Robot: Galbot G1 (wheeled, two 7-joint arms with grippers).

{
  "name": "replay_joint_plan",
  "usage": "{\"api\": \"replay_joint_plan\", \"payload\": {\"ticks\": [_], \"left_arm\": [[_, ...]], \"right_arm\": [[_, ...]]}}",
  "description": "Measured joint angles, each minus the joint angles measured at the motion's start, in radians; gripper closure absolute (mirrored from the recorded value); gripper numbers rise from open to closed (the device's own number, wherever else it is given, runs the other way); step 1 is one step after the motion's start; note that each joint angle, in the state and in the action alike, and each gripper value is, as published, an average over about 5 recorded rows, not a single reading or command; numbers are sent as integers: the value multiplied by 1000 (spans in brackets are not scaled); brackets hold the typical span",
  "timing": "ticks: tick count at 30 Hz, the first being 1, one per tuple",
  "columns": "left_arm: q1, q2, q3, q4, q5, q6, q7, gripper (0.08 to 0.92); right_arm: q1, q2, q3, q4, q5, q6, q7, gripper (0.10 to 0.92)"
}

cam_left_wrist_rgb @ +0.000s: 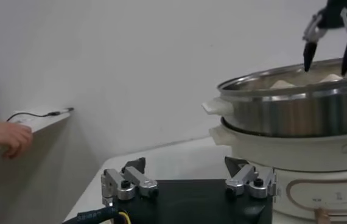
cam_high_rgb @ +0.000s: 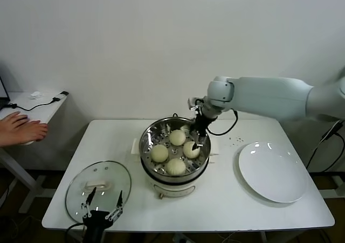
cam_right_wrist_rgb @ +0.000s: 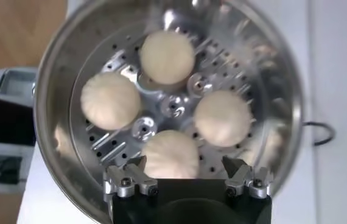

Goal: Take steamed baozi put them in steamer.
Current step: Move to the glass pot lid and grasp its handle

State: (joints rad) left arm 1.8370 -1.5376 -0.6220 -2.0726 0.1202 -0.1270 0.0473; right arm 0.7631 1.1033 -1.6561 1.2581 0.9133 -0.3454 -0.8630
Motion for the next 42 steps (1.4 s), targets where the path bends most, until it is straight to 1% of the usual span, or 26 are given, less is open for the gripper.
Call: {"api": "replay_joint_plan", "payload": {"ticks": [6, 12, 18, 23, 27, 31, 37, 42], "left_arm": [[-4, 0, -14, 1, 0, -3, 1, 177], [-8, -5, -20, -6, 8, -2, 8, 177], [-14, -12, -28, -17, 26, 5, 14, 177], [-14, -13, -44, -33, 46, 13, 24, 177], [-18, -13, -60, -47, 69, 25, 27, 177], [-18, -15, -75, -62, 104, 33, 27, 177], [-23, -15, -99, -75, 206, 32, 21, 177], [-40, -18, -128, -69, 387, 10, 7, 177]], "right_arm": [[12, -116, 59, 46, 14, 95, 56, 203], [-67, -293, 163, 137, 22, 227, 184, 203], [-294, -464, 408, 225, 5, 341, 320, 203], [-583, -550, 713, 287, -24, 403, 422, 203], [-823, -574, 963, 323, -61, 431, 492, 203], [-1059, -559, 1215, 358, -105, 441, 543, 203], [-1386, -493, 1558, 414, -166, 434, 595, 203], [-1616, -419, 1793, 459, -206, 422, 611, 203]]}}
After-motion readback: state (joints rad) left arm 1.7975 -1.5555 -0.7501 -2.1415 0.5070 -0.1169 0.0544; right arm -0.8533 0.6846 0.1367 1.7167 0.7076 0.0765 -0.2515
